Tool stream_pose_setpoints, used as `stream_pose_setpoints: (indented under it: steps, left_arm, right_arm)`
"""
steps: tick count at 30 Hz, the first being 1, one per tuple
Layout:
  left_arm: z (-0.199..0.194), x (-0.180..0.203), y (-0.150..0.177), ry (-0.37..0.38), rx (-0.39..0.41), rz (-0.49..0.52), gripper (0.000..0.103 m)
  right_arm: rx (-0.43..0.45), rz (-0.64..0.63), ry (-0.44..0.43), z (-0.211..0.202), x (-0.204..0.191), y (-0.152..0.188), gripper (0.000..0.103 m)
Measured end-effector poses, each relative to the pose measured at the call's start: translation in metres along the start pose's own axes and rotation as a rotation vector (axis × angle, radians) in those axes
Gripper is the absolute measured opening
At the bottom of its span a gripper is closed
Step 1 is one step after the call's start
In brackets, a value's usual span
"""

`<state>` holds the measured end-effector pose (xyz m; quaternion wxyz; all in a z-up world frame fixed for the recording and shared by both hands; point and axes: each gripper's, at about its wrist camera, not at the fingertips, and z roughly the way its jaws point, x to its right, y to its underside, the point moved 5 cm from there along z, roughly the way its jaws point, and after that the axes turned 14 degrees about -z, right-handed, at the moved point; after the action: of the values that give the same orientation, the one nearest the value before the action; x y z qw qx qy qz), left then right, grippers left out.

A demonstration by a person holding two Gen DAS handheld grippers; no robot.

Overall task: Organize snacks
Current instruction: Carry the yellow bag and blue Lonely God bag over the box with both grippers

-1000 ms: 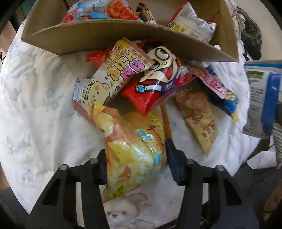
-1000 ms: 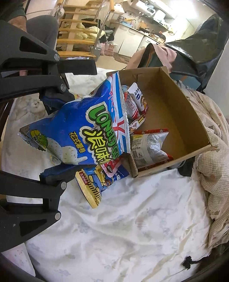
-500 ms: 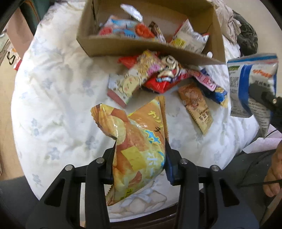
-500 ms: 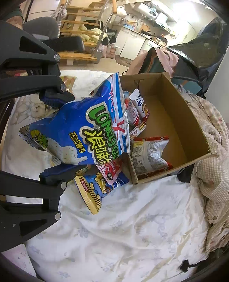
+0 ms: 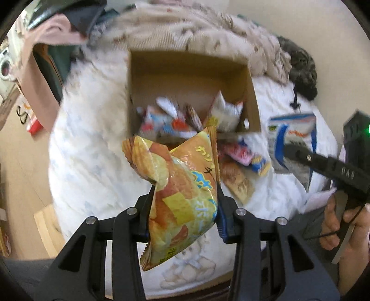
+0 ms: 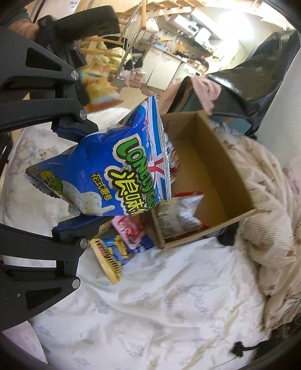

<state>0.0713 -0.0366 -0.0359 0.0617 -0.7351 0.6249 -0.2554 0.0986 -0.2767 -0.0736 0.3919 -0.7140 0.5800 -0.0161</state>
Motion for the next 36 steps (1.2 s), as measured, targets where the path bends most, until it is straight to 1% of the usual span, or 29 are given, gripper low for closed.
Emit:
stream_pose_setpoints:
  steps: [2,6,8,10,12,14,17,23,26,29,32,33,36]
  left_arm:
    - [-0.004,0.001,-0.016,-0.004,0.032,-0.008,0.037]
    - [-0.005,-0.006,-0.042,-0.019,0.069,-0.018,0.037]
    - [-0.003,-0.008,-0.055,-0.028,0.082,-0.023,0.037]
    - [0.001,-0.008,-0.066,-0.035,0.090,-0.019,0.037]
    - [0.006,-0.007,-0.075,-0.037,0.097,-0.016,0.037]
    - [0.012,-0.005,-0.085,-0.039,0.102,-0.015,0.037]
    - [0.024,-0.002,-0.095,-0.033,0.089,-0.022,0.037]
    - [0.053,0.006,-0.118,-0.031,0.069,-0.039,0.037]
    - [0.066,0.011,-0.128,-0.037,0.062,-0.031,0.038]
    - [0.080,0.014,-0.136,-0.046,0.065,-0.012,0.038]
    - [0.097,0.012,-0.144,-0.052,0.060,-0.015,0.038]
    - [0.102,0.010,-0.146,-0.051,0.058,-0.019,0.038]
    - [0.118,0.004,-0.150,-0.053,0.045,-0.046,0.038]
  right_arm:
    - [0.058,-0.015,0.011,-0.011,-0.002,-0.008,0.056]
    - [0.140,-0.033,0.020,-0.025,-0.003,-0.025,0.056]
    - [0.188,-0.050,0.070,-0.033,-0.001,-0.037,0.056]
    - [0.217,-0.059,0.121,-0.039,0.004,-0.047,0.056]
    - [0.229,-0.058,0.141,-0.040,0.008,-0.055,0.056]
    - [0.222,-0.048,0.135,-0.035,0.011,-0.064,0.056]
    - [0.197,-0.057,0.134,-0.022,0.012,-0.074,0.056]
    - [0.128,-0.142,0.145,0.014,-0.002,-0.091,0.056]
    - [0.098,-0.192,0.156,0.033,-0.009,-0.100,0.056]
    - [0.063,-0.244,0.177,0.055,-0.013,-0.109,0.056]
    - [0.021,-0.303,0.213,0.080,-0.013,-0.118,0.056]
    - [-0.004,-0.337,0.244,0.092,-0.013,-0.122,0.056]
    - [-0.081,-0.404,0.296,0.119,-0.010,-0.128,0.056]
